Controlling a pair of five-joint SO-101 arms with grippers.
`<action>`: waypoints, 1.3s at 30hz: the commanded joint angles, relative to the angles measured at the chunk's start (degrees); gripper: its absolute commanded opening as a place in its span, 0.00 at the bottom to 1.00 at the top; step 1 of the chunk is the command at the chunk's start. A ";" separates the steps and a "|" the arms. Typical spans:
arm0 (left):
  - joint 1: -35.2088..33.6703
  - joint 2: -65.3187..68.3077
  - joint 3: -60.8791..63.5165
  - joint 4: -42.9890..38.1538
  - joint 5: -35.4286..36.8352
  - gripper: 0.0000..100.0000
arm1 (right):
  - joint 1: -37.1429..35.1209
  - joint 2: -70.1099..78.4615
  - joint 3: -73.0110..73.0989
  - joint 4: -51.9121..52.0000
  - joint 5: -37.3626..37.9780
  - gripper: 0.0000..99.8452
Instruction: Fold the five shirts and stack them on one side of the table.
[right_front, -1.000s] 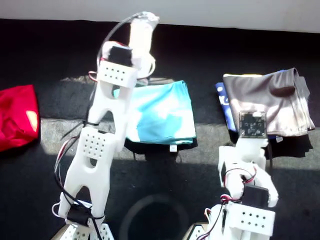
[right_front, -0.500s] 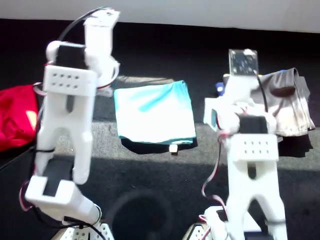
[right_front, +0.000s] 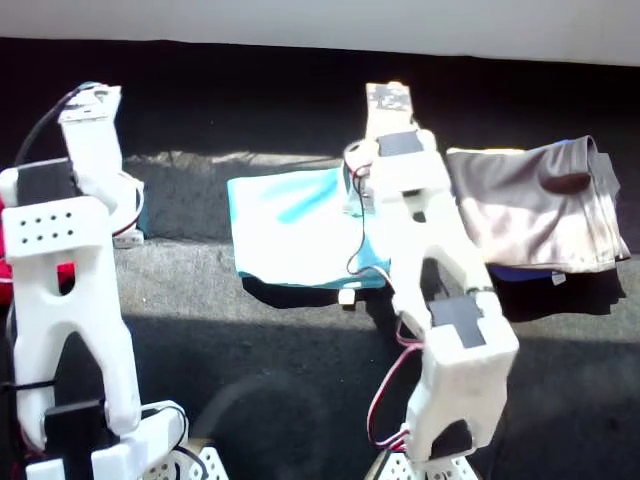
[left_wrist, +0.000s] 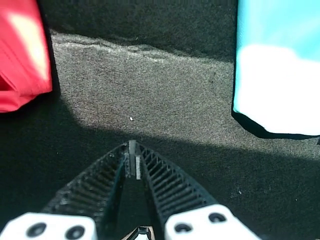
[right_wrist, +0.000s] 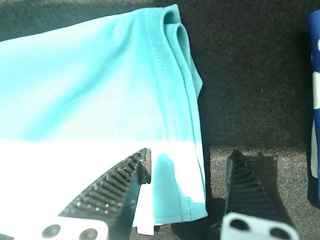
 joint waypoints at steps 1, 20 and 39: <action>-1.45 -3.21 2.68 -2.99 -0.35 0.01 | -0.66 5.41 -11.91 2.95 -0.53 0.26; -1.80 -3.74 6.99 -6.51 -0.44 0.01 | -0.92 33.01 -36.09 10.15 -6.59 0.26; -2.07 -3.74 6.90 -6.86 -0.35 0.01 | -7.52 34.95 -36.18 18.33 -0.35 0.01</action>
